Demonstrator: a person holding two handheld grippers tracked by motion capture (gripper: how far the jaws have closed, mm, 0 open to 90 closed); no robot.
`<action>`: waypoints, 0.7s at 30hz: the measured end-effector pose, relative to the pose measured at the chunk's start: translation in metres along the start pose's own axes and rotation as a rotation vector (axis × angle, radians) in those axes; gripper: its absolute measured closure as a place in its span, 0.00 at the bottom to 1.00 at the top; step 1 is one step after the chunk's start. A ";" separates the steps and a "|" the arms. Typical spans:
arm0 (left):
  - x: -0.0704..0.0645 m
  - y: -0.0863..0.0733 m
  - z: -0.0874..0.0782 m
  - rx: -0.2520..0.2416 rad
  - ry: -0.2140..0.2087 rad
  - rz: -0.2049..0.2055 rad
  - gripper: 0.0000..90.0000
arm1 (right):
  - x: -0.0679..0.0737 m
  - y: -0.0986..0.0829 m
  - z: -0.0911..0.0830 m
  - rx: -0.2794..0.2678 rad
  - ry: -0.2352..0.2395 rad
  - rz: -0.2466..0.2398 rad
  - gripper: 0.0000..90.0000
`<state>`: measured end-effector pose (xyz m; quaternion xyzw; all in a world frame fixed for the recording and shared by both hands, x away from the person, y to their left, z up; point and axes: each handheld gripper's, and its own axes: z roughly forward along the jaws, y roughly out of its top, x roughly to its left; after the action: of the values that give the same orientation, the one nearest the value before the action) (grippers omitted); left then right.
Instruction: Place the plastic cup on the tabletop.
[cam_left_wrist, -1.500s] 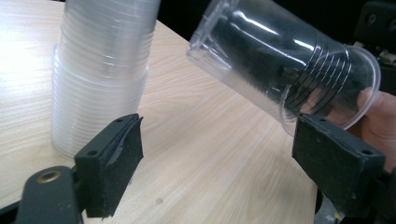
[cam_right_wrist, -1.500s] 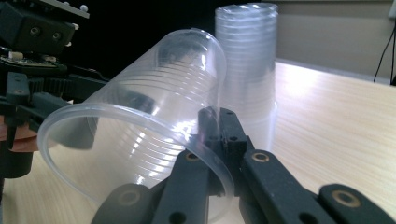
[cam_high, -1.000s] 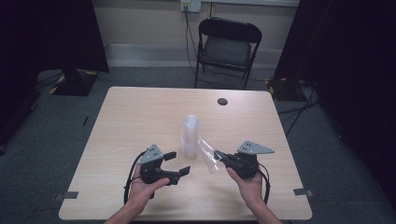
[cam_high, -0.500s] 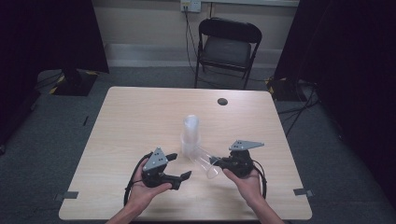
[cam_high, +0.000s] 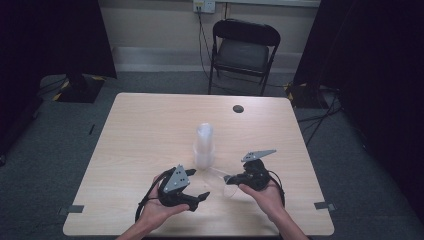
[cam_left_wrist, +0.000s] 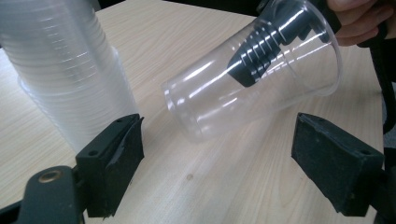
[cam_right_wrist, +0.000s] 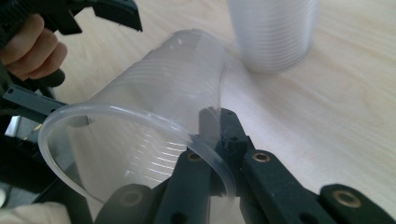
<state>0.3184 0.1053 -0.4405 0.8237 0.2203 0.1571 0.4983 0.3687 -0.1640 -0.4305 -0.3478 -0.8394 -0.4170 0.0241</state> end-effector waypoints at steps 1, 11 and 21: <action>-0.001 0.000 0.000 0.006 0.003 0.004 0.18 | 0.001 0.000 0.001 0.009 0.006 0.000 1.00; -0.012 0.001 0.004 0.033 -0.030 0.131 0.20 | 0.005 0.005 0.012 0.099 0.071 -0.013 1.00; -0.022 -0.002 0.013 0.083 -0.037 0.244 0.18 | 0.008 0.005 0.015 0.150 0.114 -0.020 1.00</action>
<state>0.3058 0.0849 -0.4494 0.8671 0.1156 0.1920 0.4449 0.3695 -0.1468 -0.4347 -0.3125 -0.8688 -0.3725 0.0937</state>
